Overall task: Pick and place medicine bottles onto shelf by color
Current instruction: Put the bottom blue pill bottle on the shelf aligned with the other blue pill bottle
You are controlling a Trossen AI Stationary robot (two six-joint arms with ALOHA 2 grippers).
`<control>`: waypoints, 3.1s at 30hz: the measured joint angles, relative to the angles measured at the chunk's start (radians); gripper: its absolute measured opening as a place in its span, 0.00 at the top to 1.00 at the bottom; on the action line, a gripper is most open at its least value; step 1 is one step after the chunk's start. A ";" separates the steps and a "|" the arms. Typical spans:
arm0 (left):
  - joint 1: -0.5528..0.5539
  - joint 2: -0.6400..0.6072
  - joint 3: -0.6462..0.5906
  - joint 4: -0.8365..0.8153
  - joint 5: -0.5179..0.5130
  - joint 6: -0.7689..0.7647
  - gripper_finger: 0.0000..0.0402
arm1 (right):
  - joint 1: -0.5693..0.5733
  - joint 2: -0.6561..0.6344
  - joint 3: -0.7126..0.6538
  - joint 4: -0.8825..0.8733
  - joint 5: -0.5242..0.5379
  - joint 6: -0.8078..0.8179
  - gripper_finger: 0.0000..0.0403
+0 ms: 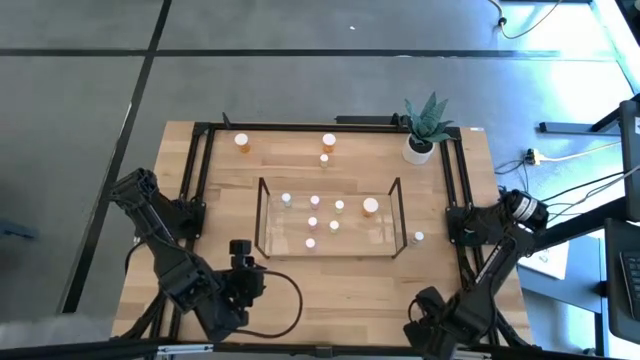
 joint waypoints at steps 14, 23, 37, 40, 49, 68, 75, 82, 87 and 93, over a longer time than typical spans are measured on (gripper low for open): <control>-0.068 0.000 0.000 0.000 0.000 -0.002 0.54 | -0.141 0.017 0.192 0.060 0.298 -0.311 0.71; -0.096 0.000 0.000 0.000 0.000 -0.010 0.54 | -0.251 0.145 0.430 0.035 0.295 -0.614 0.71; -0.127 0.000 0.000 0.000 0.000 -0.064 0.54 | -0.449 0.313 0.757 -0.145 0.294 -1.044 0.71; -0.143 0.000 0.000 0.000 -0.001 -0.094 0.54 | -0.484 0.351 0.784 -0.143 0.290 -1.112 0.71; -0.174 0.000 0.000 0.001 0.000 -0.123 0.54 | -0.527 0.483 0.795 -0.156 0.197 -1.168 0.71; -0.173 0.000 0.000 0.001 -0.001 -0.140 0.54 | -0.529 0.539 0.796 -0.306 0.162 -1.088 0.70; -0.173 0.000 0.000 0.001 -0.002 -0.140 0.54 | -0.534 0.541 0.729 -0.277 0.116 -1.088 0.70; -0.173 0.000 0.000 0.001 -0.002 -0.140 0.54 | -0.535 0.541 0.720 -0.270 0.084 -1.128 0.70; -0.173 0.000 0.000 0.001 -0.002 -0.140 0.54 | -0.536 0.541 0.720 -0.249 0.084 -1.169 0.70; -0.173 0.000 0.000 0.001 -0.002 -0.140 0.54 | -0.543 0.541 0.719 -0.245 0.084 -1.174 0.66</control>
